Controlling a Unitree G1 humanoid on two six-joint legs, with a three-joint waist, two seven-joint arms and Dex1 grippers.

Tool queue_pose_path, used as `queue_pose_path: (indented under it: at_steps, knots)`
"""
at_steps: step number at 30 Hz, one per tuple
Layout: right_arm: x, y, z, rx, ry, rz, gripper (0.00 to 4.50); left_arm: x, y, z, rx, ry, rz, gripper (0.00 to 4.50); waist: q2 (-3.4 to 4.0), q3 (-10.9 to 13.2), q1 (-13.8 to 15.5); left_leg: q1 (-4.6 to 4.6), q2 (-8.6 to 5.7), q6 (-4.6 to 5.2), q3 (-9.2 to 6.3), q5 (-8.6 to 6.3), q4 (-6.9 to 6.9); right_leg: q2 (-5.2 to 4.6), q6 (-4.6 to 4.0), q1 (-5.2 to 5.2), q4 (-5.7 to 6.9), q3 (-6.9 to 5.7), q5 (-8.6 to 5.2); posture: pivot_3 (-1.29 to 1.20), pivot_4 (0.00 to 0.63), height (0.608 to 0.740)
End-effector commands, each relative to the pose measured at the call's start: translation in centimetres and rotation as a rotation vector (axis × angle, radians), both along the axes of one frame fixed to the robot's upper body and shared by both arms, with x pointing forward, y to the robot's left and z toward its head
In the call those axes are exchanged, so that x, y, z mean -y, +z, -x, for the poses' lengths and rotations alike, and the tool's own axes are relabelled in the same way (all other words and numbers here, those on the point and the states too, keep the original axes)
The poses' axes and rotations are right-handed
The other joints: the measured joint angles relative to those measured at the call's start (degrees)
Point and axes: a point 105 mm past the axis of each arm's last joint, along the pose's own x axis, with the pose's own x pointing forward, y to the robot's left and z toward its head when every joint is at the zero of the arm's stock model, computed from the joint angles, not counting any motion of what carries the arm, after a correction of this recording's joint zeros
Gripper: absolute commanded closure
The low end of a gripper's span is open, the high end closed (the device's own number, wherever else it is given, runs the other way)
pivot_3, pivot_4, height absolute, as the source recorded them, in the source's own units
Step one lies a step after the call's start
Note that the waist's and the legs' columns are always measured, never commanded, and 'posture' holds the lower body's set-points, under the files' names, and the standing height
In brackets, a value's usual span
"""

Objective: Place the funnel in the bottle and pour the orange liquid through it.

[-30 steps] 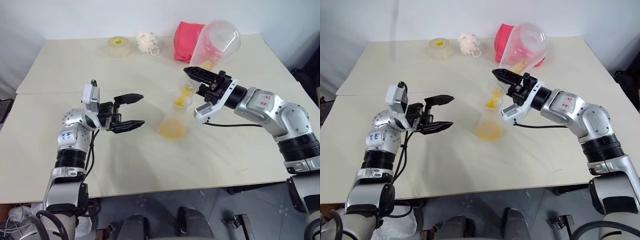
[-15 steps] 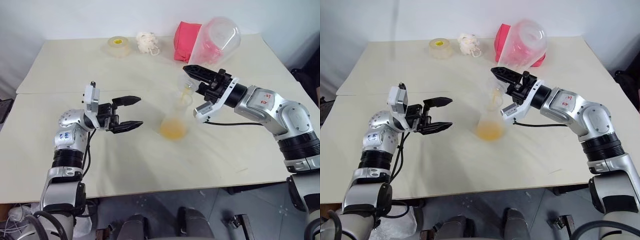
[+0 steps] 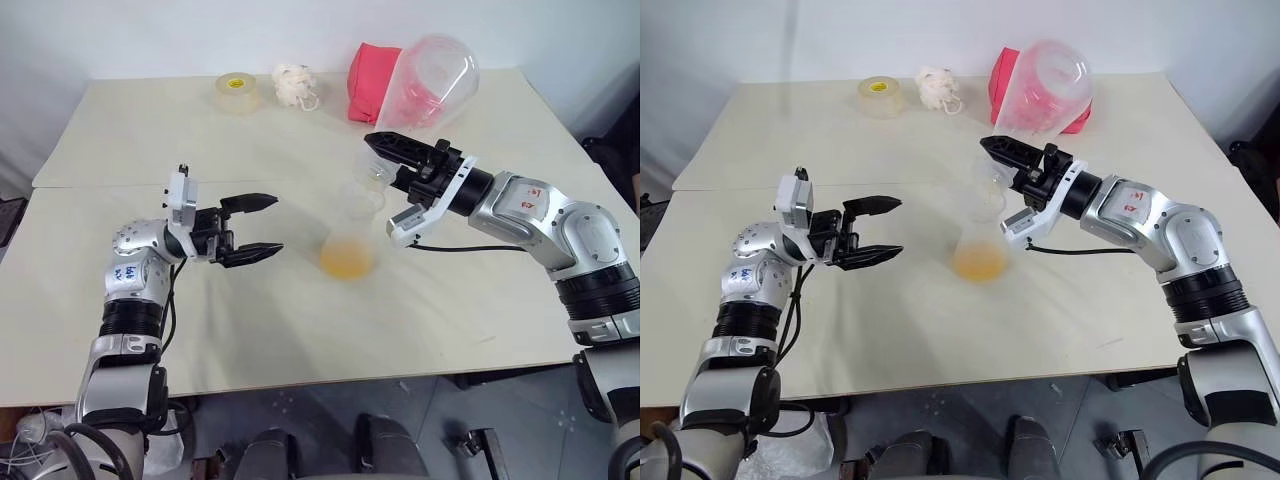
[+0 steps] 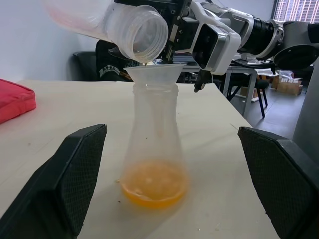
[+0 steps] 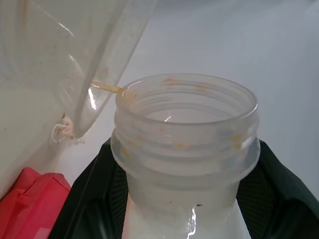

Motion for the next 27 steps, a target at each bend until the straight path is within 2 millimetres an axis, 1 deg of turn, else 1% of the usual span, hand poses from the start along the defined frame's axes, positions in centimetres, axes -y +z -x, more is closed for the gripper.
queue_pose_path:
  at_steps: [1,10,18,23,27]
  knots:
    - [-0.2,1.8,0.7,0.058,0.027,-0.009,2.04,-0.8,0.6,0.3,0.036,0.020,0.014,0.00,0.00,0.00,0.00,0.00,0.00,0.00,0.00,0.00,0.00,0.00,0.00,0.00,0.00,0.00,0.00,0.00,0.150,0.740]
    - [-0.3,1.9,0.7,0.064,0.035,0.003,2.04,-1.0,0.5,0.7,0.034,0.019,0.031,0.00,0.00,0.00,0.00,0.00,0.00,0.00,0.00,0.00,0.01,-0.01,0.00,0.00,0.01,0.00,0.00,0.00,0.150,0.740]
    - [-0.2,2.0,0.6,0.061,0.032,-0.003,2.04,-1.0,0.5,0.6,0.034,0.024,0.033,0.00,0.00,0.00,-0.01,0.00,0.00,0.00,0.00,0.00,0.01,-0.01,0.00,0.00,0.02,0.00,0.00,0.00,0.150,0.740]
    - [0.7,2.6,0.6,-0.073,0.036,-0.212,2.04,-0.6,0.5,0.5,0.043,0.011,0.031,0.00,0.00,0.00,-0.01,0.00,0.00,0.00,0.00,0.00,0.01,0.00,0.00,0.00,0.02,-0.01,0.00,0.00,0.150,0.740]
    - [1.7,2.1,1.0,-0.261,0.053,-0.365,2.04,-0.3,0.7,0.4,0.048,-0.004,0.032,0.00,0.00,0.00,0.07,-0.01,0.00,0.00,0.01,0.00,0.07,-0.03,0.00,0.02,0.11,-0.04,0.00,0.00,0.150,0.740]
